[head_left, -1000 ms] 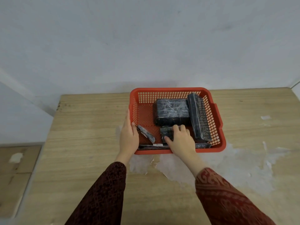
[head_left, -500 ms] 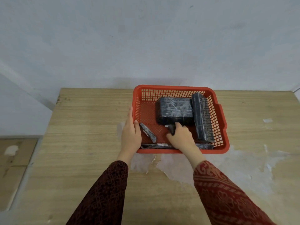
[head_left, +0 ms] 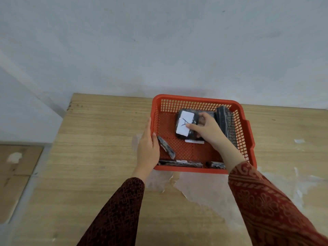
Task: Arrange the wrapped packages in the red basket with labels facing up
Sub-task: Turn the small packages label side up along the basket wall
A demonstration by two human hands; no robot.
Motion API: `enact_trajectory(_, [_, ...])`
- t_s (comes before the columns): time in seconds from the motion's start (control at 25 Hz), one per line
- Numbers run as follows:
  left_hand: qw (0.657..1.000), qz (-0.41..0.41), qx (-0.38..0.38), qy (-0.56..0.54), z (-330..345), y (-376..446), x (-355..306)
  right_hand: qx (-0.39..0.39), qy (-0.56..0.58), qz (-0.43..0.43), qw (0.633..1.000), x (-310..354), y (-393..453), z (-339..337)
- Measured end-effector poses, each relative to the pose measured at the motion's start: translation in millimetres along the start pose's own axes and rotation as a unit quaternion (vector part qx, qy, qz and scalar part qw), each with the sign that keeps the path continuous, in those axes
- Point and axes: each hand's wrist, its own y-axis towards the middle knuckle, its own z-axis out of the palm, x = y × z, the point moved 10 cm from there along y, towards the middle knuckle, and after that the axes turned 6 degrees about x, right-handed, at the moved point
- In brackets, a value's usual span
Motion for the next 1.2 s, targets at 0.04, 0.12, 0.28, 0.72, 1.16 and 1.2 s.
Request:
enact_trajectory(0.04, [1.0,-0.001,-0.004,0.004,-0.1,0.4,0.7,-0.006,-0.067,-0.029,0.997,15.8,11.5,1.6])
enact_trajectory(0.12, [1.0,-0.003,-0.013,0.009,-0.5,0.7,1.8,0.016,-0.184,-0.084,0.979,46.7,36.5,15.6])
enact_trajectory(0.28, [1.0,-0.009,-0.017,0.02,-1.1,-1.0,0.6,0.169,-0.421,-0.116,0.884,62.1,85.3,66.8])
enact_trajectory(0.72, [0.999,0.009,-0.037,0.018,-4.6,0.0,-1.4,0.067,-0.556,-0.184,0.808,45.9,83.7,95.1])
enact_trajectory(1.16, [0.999,0.007,-0.032,0.036,-2.5,3.5,1.7,-0.018,-0.59,-0.146,0.794,17.6,60.5,114.6])
enact_trajectory(1.2, [0.999,0.007,-0.027,0.035,-2.0,4.0,1.6,-0.024,-0.591,-0.141,0.794,17.6,61.5,114.1])
